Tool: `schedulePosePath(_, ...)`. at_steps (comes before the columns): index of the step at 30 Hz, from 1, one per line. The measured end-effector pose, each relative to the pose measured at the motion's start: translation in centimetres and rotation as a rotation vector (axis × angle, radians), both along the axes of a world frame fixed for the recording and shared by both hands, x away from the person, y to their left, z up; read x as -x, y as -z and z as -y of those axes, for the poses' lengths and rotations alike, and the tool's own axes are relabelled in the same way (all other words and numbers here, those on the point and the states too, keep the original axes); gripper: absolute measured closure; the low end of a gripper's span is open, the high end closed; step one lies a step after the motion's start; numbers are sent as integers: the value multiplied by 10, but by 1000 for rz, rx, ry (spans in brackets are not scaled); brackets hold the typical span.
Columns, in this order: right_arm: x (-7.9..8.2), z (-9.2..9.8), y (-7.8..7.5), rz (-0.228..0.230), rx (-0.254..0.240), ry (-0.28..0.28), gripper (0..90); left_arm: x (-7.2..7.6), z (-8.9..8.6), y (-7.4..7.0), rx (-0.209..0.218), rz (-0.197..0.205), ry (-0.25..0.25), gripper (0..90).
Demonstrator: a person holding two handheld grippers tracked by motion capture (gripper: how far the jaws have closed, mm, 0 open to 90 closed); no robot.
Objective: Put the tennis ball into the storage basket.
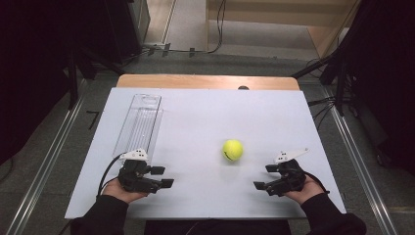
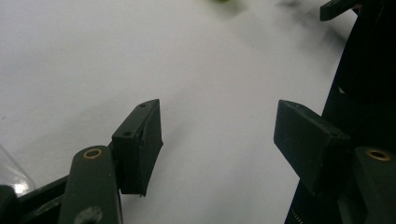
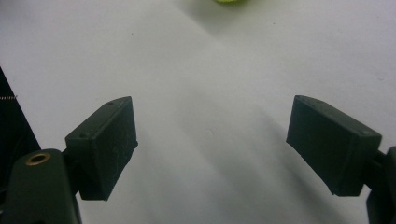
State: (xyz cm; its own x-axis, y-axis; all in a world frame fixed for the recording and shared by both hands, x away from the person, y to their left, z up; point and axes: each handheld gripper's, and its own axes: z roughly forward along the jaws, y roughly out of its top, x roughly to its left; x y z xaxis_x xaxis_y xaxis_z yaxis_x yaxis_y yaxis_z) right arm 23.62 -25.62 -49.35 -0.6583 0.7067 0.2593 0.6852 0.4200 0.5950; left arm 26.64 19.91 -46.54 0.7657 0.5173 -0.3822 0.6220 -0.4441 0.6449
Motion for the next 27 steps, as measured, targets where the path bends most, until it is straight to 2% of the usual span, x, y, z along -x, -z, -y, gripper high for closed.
schedulePosePath(7,1,0,0,1,-1,-3,140,0,-1,0,-3,-3,-8,332)
schedulePosePath(11,1,0,0,-1,0,-3,140,0,0,0,-18,-8,-4,331)
schedulePosePath(13,1,0,0,0,-1,-5,139,-1,0,1,-23,-33,-3,287)
schedulePosePath(19,2,-1,0,-1,2,-9,139,-1,0,0,-8,-30,-9,256)
schedulePosePath(21,2,-1,0,0,2,-7,140,-1,1,1,-22,-31,-3,209)
schedulePosePath(23,1,-1,0,1,2,-6,140,-1,2,1,-31,-32,-2,207)
schedulePosePath(27,1,-1,0,2,1,-9,139,-2,3,1,-14,-43,-3,172)
